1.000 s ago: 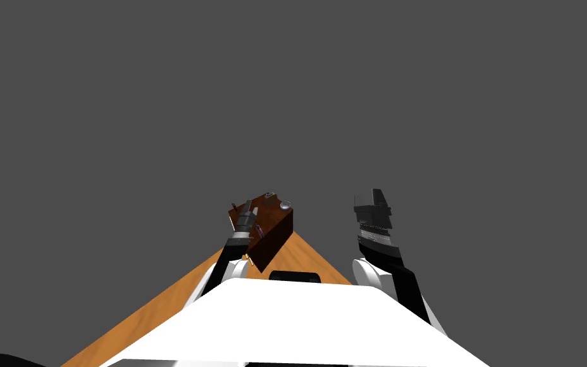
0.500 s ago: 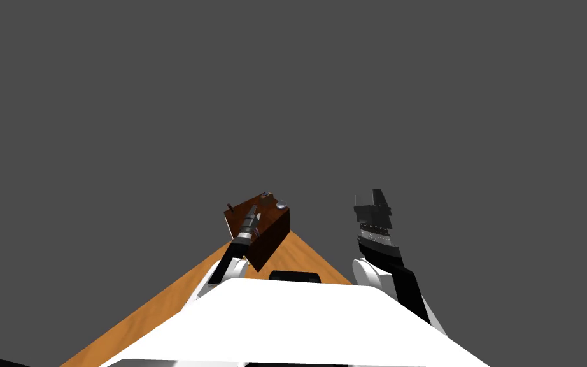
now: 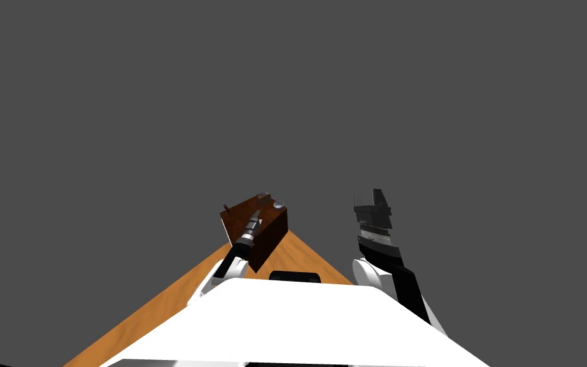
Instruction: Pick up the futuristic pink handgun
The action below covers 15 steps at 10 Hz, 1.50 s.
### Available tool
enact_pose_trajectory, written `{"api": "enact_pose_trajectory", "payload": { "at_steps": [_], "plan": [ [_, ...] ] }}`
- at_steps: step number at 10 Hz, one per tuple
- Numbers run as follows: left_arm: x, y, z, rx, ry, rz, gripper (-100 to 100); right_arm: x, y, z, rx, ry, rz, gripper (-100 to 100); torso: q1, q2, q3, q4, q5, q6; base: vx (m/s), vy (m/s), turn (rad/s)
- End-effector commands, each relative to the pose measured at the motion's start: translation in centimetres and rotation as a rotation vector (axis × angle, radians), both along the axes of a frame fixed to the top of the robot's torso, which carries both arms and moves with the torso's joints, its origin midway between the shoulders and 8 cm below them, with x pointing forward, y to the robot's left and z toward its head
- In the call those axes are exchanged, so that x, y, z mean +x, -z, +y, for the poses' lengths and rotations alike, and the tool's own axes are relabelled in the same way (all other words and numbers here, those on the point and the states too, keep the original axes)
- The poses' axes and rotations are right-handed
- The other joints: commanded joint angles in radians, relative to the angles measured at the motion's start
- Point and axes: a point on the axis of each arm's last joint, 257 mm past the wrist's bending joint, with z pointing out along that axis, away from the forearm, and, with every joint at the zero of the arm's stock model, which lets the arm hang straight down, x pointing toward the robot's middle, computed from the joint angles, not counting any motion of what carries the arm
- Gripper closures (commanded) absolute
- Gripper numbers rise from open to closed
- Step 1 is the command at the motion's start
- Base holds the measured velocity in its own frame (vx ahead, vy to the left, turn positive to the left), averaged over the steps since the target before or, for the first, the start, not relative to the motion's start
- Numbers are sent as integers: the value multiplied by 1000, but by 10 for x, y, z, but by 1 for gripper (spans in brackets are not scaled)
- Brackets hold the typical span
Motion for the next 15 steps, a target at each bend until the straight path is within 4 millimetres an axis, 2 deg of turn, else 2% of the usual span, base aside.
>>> {"api": "enact_pose_trajectory", "payload": {
  "at_steps": [1,2,5,7,8,9,10,13,14,15],
  "plan": [
    [4,15,5,6,1,38,-100,0,0,0,0,0,0,0,0,0,0,0,0,0,-12,-24,-32],
    [6,36,8,17,6,96,-100,0,0,0,0,0,0,0,0,0,0,0,0,0,-5,-32,-71],
    [7,76,16,45,16,215,-100,0,0,0,0,0,0,0,0,0,0,0,0,0,-13,-35,-76],
    [4,87,19,46,11,237,-100,0,0,0,0,0,0,0,0,-1,0,0,0,0,1,-14,-21],
    [4,105,24,62,16,296,-100,0,0,0,0,0,0,0,1,-1,-1,0,0,0,1,-14,-95],
    [2,110,26,63,13,305,-100,0,0,0,0,0,0,0,1,-1,-1,0,0,0,-1,-12,-50],
    [1,128,32,80,17,363,-100,0,0,0,0,0,0,0,1,-1,-1,0,0,0,0,-20,-72],
    [-12,175,51,122,14,508,-100,0,0,0,0,0,0,0,1,-1,-1,0,0,-1,3,-17,-97],
    [-13,177,51,122,13,514,-100,0,0,0,0,0,0,0,1,-1,-1,0,0,0,5,-6,-48],
    [-18,194,60,145,13,576,-100,0,0,0,0,0,0,0,2,-1,-1,0,0,-1,9,-4,-95]
  ]
}}
